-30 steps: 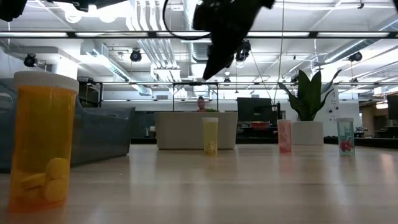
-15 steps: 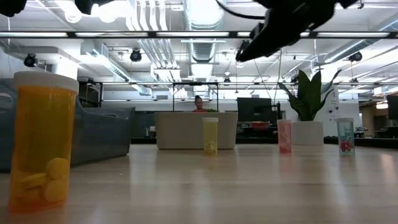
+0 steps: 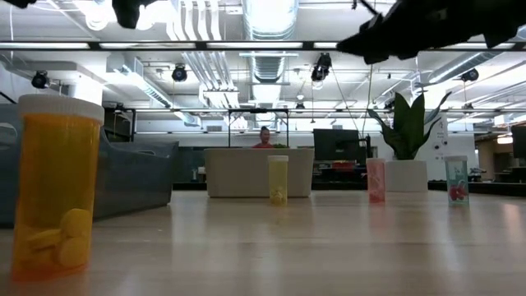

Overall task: Pick and place medicine bottles into bin by pill shape (circle, oval)
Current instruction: Put the left orange tablet bottle into the black bin

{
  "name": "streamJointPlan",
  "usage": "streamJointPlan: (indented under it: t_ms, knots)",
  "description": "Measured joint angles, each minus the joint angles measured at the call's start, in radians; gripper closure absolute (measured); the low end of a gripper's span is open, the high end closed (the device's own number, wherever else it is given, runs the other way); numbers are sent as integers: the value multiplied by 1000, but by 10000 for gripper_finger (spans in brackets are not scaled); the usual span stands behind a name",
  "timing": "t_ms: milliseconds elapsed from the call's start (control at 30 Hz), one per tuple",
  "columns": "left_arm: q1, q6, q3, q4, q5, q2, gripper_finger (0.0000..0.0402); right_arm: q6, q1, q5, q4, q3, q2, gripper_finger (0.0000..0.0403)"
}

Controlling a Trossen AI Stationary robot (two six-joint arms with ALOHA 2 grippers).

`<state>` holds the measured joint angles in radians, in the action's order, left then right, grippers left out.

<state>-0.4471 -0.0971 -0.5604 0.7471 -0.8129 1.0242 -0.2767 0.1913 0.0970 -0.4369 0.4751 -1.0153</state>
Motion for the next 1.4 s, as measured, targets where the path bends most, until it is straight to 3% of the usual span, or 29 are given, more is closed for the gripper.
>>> streamJointPlan:
  t_ms: [233, 633, 833, 1000, 1300, 1400]
  knots:
    - [0, -80, -171, -142, -1, 86, 201, 13, -2, -30, -13, -48, 107, 355]
    - [7, -502, -696, -1032, -3, 241, 201, 15, -2, -30, -4, -71, 166, 355]
    - [9, -835, -895, -1387, 30, 332, 201, 14, -2, -31, -3, -71, 164, 355]
    - [9, -1135, -992, -1545, 248, 416, 201, 13, -2, -31, -2, -71, 163, 355]
    - [-56, -1508, -1075, -1854, 820, 585, 242, 11, -2, -35, 1, -71, 163, 355]
    - [-113, -1613, -1072, -1951, 920, 622, 257, 11, -2, -37, 3, -71, 163, 355]
